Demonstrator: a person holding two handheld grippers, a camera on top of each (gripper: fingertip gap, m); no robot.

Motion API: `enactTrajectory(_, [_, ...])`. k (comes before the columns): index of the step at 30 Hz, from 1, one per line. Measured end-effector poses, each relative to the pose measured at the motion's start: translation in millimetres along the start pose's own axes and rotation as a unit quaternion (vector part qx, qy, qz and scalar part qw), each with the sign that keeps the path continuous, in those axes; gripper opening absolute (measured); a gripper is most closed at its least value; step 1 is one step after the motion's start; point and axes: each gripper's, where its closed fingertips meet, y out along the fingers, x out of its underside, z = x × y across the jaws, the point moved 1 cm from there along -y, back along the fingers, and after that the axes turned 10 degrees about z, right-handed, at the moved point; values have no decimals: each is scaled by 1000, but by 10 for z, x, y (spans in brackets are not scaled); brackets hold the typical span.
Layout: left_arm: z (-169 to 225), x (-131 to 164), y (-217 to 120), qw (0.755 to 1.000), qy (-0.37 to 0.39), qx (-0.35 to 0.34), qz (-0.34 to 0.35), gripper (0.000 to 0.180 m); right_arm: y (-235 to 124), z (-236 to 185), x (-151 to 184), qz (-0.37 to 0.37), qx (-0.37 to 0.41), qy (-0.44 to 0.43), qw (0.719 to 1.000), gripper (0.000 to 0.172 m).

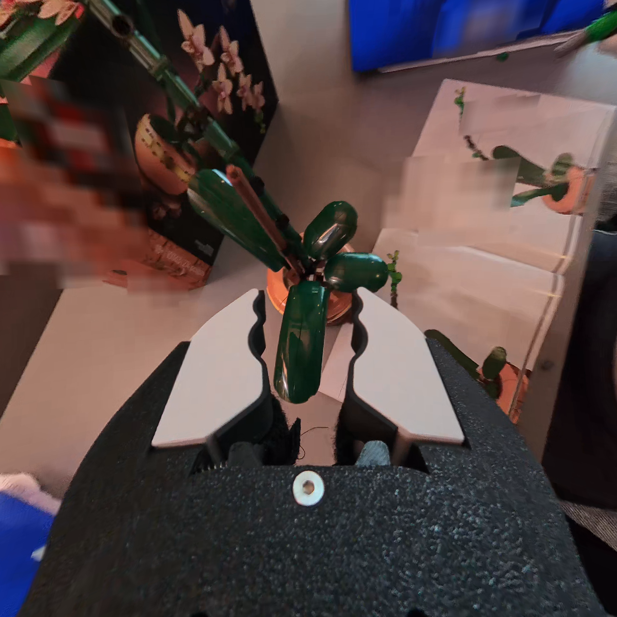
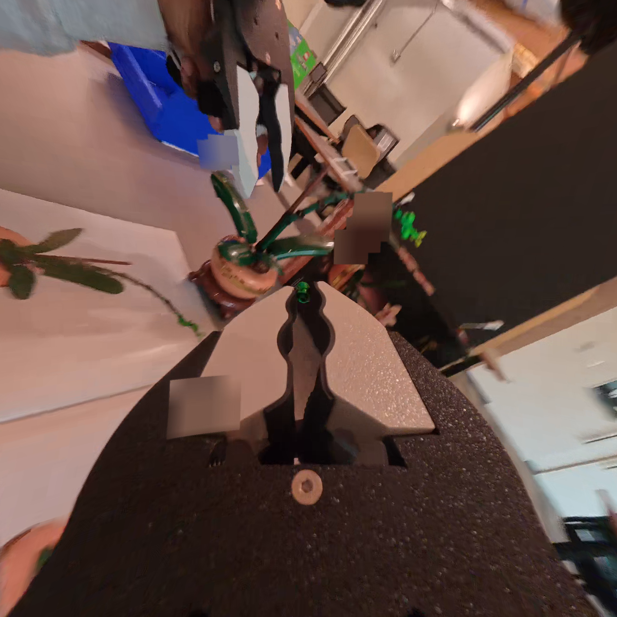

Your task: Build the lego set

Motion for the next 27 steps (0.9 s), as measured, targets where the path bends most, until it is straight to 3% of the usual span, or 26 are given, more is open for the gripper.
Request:
enactTrajectory(3, [-27,-48,40,999,-9,46,8,48,365,15,-182,26,23,-135,990,6])
enactTrajectory(5, [-66,-97,84,998,-16,55,35,42,567,-17,-229,52,30,-239,969,6])
enactTrajectory(7, [-64,-124,117,995,-16,70,65,37,720,-150,-200,100,-5,-285,953,7])
enactTrajectory(10, [-88,-87,155,993,-11,83,80,38,895,-228,-29,147,-68,-186,969,7])
enactTrajectory(13, [-106,-93,177,990,-5,101,101,37,1019,-49,51,188,-71,-121,972,7])
enactTrajectory(23, [-181,-146,221,973,-24,182,138,24,1284,45,235,242,-113,-140,954,7])
enactTrajectory(27, [-198,-166,222,968,-21,208,142,25,1292,68,245,243,-100,-191,946,7])
